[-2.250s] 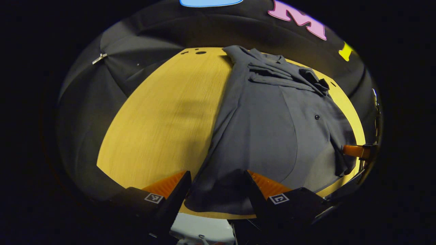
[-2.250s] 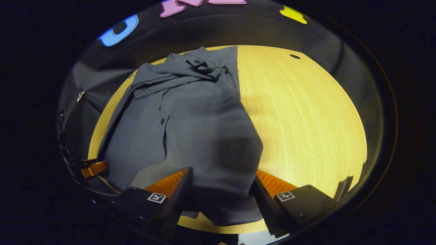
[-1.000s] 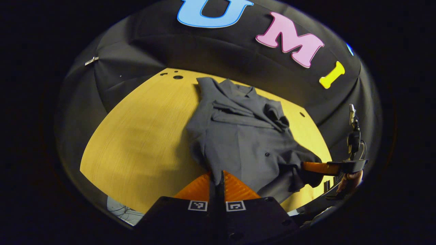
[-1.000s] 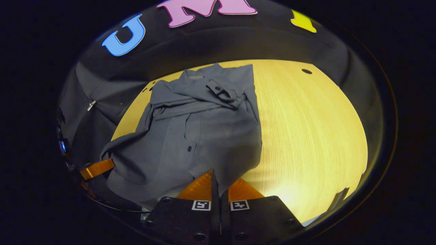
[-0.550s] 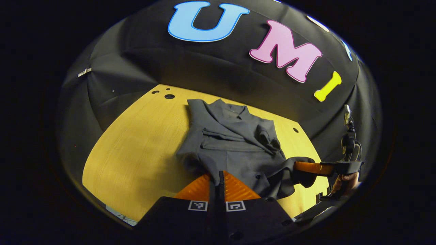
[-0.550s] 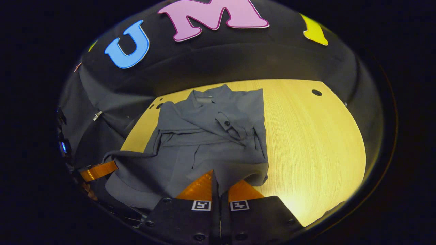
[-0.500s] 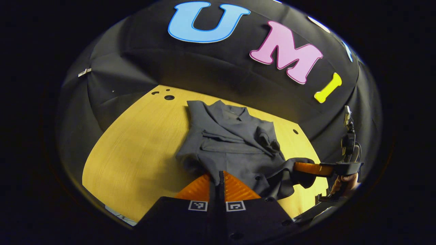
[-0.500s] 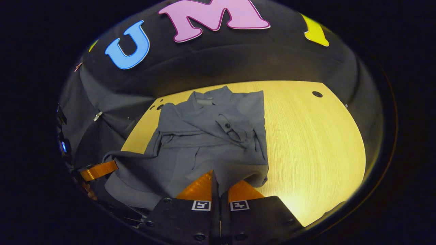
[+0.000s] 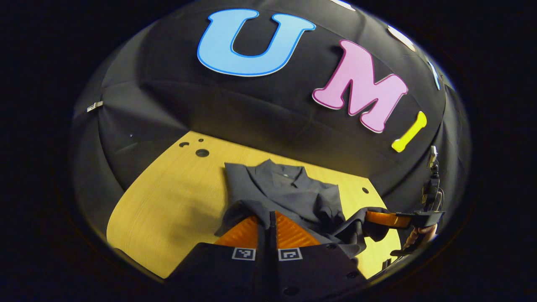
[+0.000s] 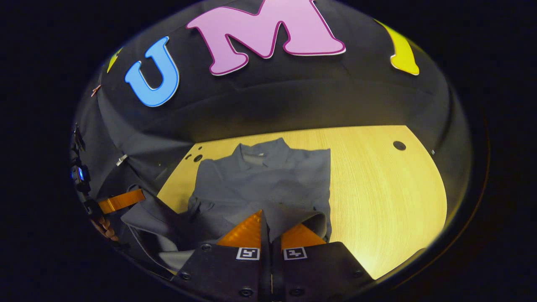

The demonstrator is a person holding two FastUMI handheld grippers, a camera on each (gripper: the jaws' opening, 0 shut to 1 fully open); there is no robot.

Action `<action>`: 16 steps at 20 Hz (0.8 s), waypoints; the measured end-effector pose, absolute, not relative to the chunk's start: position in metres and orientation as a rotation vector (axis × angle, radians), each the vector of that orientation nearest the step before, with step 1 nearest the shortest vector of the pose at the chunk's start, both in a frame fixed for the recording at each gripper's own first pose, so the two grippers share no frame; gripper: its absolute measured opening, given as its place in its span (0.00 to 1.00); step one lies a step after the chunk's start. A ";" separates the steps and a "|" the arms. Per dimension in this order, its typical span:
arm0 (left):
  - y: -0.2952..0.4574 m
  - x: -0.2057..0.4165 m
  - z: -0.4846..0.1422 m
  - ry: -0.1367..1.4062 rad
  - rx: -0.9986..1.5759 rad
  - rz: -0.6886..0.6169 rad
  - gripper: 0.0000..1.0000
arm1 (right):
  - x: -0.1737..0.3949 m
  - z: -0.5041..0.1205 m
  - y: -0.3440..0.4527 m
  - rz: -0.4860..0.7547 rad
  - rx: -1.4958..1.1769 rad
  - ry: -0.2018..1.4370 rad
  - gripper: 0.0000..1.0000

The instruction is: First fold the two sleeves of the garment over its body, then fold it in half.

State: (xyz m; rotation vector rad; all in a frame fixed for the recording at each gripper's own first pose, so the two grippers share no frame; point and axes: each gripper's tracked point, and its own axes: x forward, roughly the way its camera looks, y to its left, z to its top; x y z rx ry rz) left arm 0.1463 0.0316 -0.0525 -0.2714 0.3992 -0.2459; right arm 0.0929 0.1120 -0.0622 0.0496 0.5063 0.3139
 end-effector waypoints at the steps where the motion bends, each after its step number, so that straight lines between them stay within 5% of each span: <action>1: 0.031 0.164 -0.048 0.384 -0.268 -0.244 0.05 | 0.107 -0.056 0.114 0.312 0.056 0.490 0.06; 8: 0.028 0.279 -0.040 0.312 -0.242 -0.215 0.05 | 0.204 -0.031 0.116 0.253 0.075 0.388 0.06; 16: 0.038 0.393 -0.102 0.331 -0.391 -0.113 0.05 | 0.295 -0.074 0.108 0.135 0.126 0.361 0.06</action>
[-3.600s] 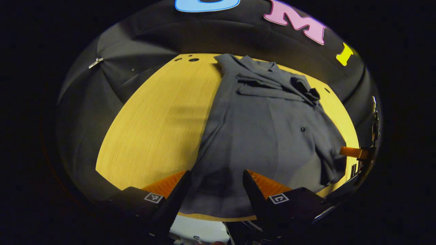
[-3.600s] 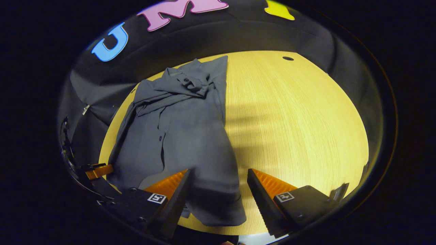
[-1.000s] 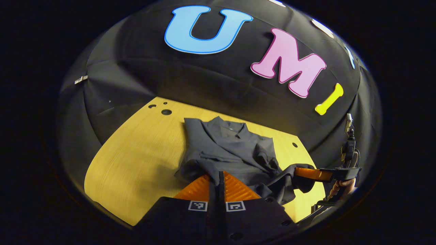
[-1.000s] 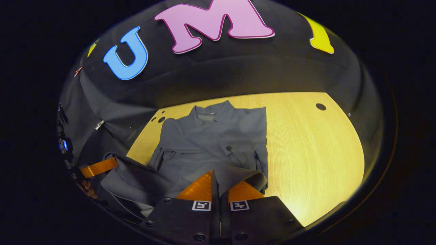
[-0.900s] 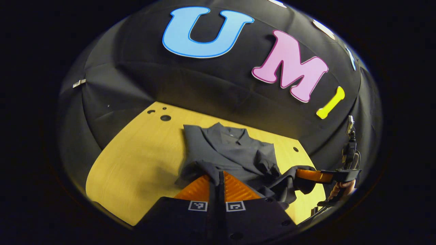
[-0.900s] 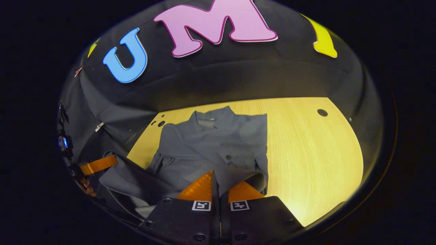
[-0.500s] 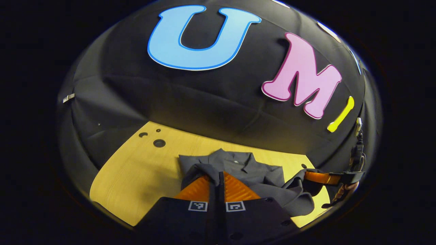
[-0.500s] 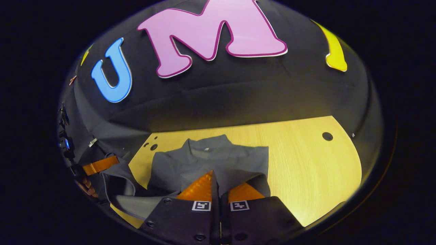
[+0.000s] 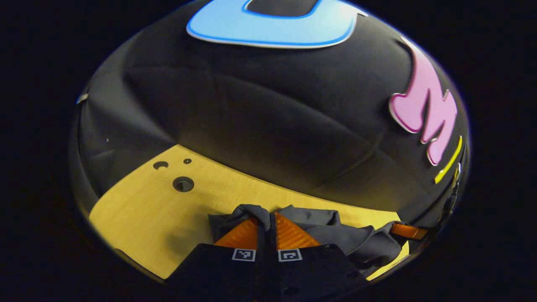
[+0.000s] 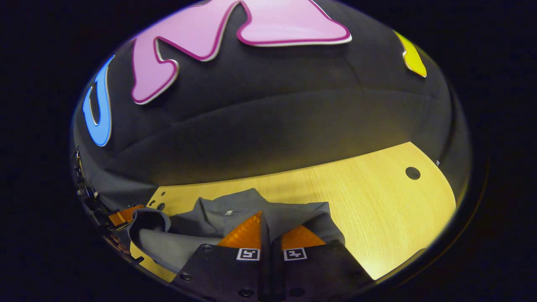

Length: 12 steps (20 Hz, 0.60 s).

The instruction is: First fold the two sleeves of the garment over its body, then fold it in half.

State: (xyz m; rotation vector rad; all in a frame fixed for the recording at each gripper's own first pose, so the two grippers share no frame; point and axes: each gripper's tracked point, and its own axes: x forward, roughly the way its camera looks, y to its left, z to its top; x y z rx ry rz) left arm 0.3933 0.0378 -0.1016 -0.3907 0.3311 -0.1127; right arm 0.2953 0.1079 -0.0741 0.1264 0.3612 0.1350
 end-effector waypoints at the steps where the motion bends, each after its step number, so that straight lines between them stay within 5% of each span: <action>1: 0.040 0.403 -0.110 0.339 -0.399 -0.098 0.10 | 0.303 -0.078 0.107 0.126 0.123 0.355 0.06; 6: 0.046 0.405 -0.120 0.368 -0.324 -0.105 0.26 | 0.306 -0.085 0.105 0.115 0.103 0.349 0.18; 8: 0.042 0.392 -0.096 0.324 -0.296 -0.127 0.63 | 0.295 -0.077 0.110 0.132 0.084 0.335 0.27; 10: 0.056 0.381 -0.069 0.264 -0.249 -0.085 1.00 | 0.277 -0.069 0.117 0.146 0.057 0.317 0.70; 11: 0.060 0.370 -0.058 0.248 -0.233 -0.073 0.92 | 0.269 -0.065 0.119 0.150 0.044 0.311 0.92; 12: 0.063 0.358 -0.045 0.233 -0.227 -0.067 0.96 | 0.259 -0.060 0.122 0.151 0.033 0.305 0.94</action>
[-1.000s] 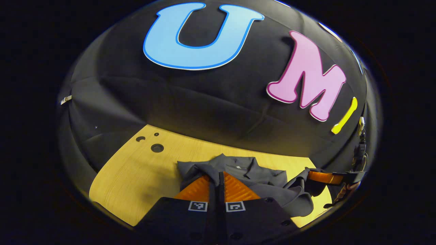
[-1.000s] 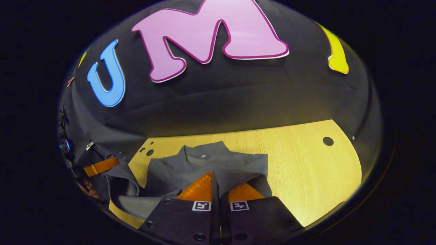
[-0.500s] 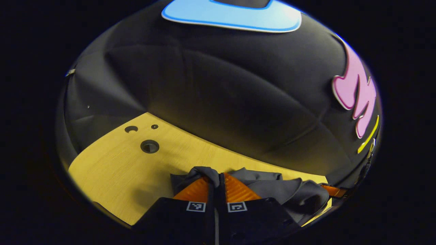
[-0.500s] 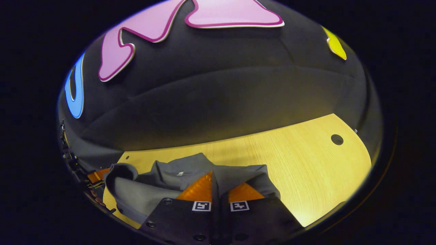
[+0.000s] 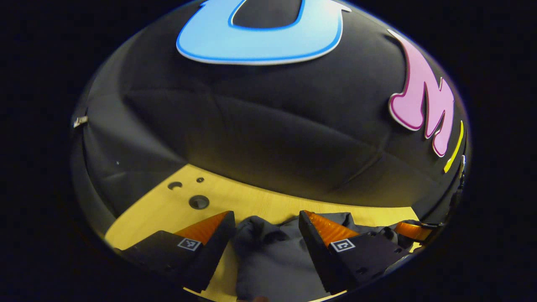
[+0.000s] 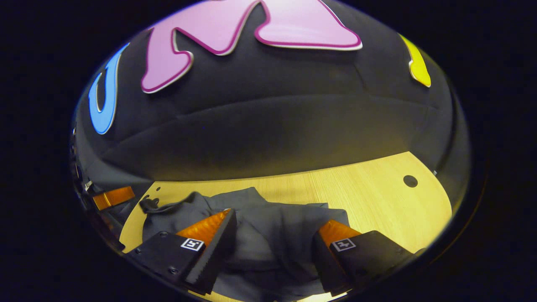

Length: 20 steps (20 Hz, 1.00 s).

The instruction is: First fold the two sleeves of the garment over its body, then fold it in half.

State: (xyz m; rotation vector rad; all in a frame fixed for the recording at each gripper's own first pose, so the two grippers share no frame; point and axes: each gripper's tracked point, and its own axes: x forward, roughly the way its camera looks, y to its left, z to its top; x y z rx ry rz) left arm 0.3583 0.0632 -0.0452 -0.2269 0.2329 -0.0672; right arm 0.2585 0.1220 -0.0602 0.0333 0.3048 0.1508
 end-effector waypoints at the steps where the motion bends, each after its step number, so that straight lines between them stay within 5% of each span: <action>1: 0.064 0.346 -0.032 0.213 -0.228 -0.069 0.96 | 0.248 -0.053 0.124 0.149 0.028 0.291 0.94; 13: 0.082 0.139 0.043 0.107 -0.226 -0.149 0.96 | 0.104 0.021 0.107 0.140 0.082 0.251 0.99; 20: 0.100 0.039 0.073 -0.006 -0.190 -0.120 0.96 | -0.014 0.078 0.104 0.118 0.024 0.043 0.98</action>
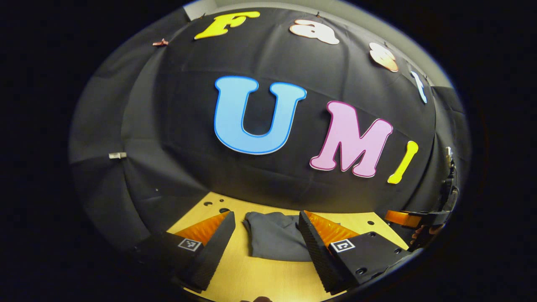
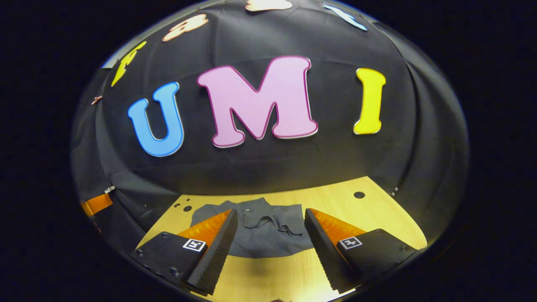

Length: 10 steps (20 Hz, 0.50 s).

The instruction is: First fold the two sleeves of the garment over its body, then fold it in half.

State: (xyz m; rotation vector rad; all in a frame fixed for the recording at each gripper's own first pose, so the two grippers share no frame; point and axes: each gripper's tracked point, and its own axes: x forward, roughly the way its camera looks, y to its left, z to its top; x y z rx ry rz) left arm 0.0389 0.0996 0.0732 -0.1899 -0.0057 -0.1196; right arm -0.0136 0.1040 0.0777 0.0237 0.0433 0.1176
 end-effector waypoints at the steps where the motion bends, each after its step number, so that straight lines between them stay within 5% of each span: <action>1: 0.101 0.023 0.076 -0.023 -0.180 -0.110 0.96 | -0.030 0.082 0.107 0.121 0.018 0.014 0.98; 10: 0.102 -0.091 0.063 -0.140 -0.153 -0.073 0.96 | -0.130 0.059 0.142 0.184 -0.043 -0.045 0.98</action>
